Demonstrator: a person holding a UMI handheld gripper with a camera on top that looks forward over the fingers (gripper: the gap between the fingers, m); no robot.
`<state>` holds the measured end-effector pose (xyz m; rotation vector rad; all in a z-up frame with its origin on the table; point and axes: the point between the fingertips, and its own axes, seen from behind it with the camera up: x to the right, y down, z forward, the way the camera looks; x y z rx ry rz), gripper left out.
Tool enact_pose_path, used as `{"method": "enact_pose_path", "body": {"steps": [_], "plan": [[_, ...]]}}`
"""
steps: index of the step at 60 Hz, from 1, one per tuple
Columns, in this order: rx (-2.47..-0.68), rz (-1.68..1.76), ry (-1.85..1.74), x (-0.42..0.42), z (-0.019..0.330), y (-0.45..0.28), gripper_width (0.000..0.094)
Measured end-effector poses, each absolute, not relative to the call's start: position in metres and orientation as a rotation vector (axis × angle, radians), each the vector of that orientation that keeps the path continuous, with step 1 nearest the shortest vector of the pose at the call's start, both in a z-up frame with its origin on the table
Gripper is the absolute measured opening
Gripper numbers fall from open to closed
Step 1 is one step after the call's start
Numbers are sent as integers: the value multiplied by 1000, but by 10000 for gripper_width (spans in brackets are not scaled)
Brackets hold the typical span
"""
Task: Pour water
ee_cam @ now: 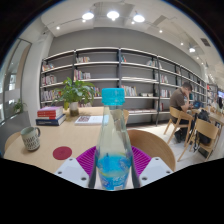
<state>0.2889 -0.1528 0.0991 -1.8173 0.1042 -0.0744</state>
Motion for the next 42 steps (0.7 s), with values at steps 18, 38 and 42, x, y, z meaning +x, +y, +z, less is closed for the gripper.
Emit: {"method": "enact_pose_path", "body": {"steps": [18, 38, 42], "plan": [[-1768, -167, 102, 289, 100, -146, 376], [-1759, -725, -412, 213, 180, -99, 376], [-1737, -843, -594, 182, 188, -82, 375]]}}
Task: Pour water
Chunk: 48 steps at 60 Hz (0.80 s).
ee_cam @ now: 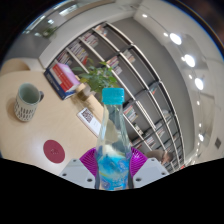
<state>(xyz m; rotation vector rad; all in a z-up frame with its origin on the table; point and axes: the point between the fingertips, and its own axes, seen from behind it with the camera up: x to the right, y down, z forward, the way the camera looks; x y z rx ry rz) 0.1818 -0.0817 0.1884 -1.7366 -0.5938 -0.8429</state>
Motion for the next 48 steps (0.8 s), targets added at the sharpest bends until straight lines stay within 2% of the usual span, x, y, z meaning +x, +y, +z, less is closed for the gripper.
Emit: {"method": "enact_pose_path", "body": {"steps": [16, 31, 42, 48], "plan": [[-1585, -1224, -1188, 81, 188, -46, 375], [-1317, -1521, -1563, 44, 178, -17, 378], [-997, -1725, -1821, 19, 178, -3, 377], [-946, -1775, -1848, 16, 176, -6, 377]]}}
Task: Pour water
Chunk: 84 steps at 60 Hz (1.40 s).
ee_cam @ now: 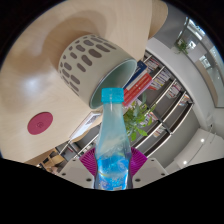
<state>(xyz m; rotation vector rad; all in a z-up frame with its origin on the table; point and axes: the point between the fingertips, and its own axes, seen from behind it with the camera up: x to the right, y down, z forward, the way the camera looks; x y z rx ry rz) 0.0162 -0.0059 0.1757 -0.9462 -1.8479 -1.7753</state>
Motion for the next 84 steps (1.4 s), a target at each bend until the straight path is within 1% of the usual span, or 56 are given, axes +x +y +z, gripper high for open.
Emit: {"method": "enact_pose_path", "body": {"steps": [5, 10, 16, 20, 31, 34, 35, 40, 41, 47, 55, 56, 59, 65, 67, 78, 80, 81, 82, 84], "plan": [[-979, -1764, -1836, 19, 171, -7, 379], [-1060, -1712, -1769, 20, 172, -8, 376], [-1243, -1539, -1588, 14, 183, -12, 378], [-1340, -1387, -1444, 1, 198, -16, 378], [-1519, -948, -955, -24, 261, -23, 379], [-1567, -810, -814, -26, 269, -27, 380], [-1581, -755, -766, -26, 272, -29, 396], [-1649, -523, -507, -12, 286, -36, 394], [-1655, -490, -447, -16, 278, -35, 393], [-1690, -277, -194, 18, 274, -31, 393], [-1736, -109, -3, 56, 240, -25, 393], [-1741, -106, 14, 47, 224, -22, 393], [-1764, -99, 38, 71, 211, -18, 393], [-1811, -94, 55, 93, 175, -13, 393], [-1820, -93, 74, 86, 154, -5, 394], [-1905, -48, 129, 105, 90, -11, 404], [-1856, -40, 131, 105, 96, -10, 400], [-1866, -45, 127, 105, 92, -10, 402], [-1862, -48, 116, 104, 97, -12, 401], [-1855, -56, 97, 103, 95, -14, 400]]}}
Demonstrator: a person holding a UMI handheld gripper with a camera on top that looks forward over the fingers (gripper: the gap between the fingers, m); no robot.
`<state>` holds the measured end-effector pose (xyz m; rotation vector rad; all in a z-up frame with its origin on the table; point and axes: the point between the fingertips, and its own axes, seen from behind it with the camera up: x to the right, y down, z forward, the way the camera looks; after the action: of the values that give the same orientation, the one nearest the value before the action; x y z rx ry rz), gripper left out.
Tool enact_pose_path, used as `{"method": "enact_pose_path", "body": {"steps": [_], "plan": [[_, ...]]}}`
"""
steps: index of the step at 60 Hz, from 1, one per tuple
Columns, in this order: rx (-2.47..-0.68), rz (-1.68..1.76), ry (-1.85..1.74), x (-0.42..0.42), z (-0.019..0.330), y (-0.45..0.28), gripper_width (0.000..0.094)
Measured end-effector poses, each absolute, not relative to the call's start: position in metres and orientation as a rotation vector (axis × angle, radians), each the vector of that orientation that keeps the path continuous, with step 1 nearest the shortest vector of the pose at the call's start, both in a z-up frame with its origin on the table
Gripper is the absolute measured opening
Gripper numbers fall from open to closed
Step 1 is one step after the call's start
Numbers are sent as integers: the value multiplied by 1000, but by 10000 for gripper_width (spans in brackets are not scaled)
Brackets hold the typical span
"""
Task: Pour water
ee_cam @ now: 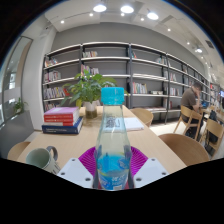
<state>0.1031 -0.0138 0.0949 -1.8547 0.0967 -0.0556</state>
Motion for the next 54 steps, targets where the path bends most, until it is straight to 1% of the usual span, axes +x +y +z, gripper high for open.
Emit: {"method": "enact_pose_path", "body": {"steps": [4, 8, 14, 15, 19, 21, 27, 35, 40, 46, 47, 54], "plan": [[-1840, -61, 100, 102, 94, -17, 420], [-1834, -69, 101, 100, 96, -17, 485], [-1866, -72, 118, 101, 93, -17, 553], [-1884, -76, 123, 102, 90, -19, 576], [-1929, -94, 178, 107, 83, -29, 743], [-1943, -93, 196, 107, 82, -37, 783], [-2001, -86, 210, 99, 74, -68, 778], [-2109, -75, 223, 71, 57, -129, 785], [-2161, -35, 217, 38, 58, -162, 790], [-2186, 1, 200, 0, 74, -188, 799], [-2193, 2, 194, -5, 83, -196, 800], [-2176, 17, 144, -45, 114, -205, 799]]}}
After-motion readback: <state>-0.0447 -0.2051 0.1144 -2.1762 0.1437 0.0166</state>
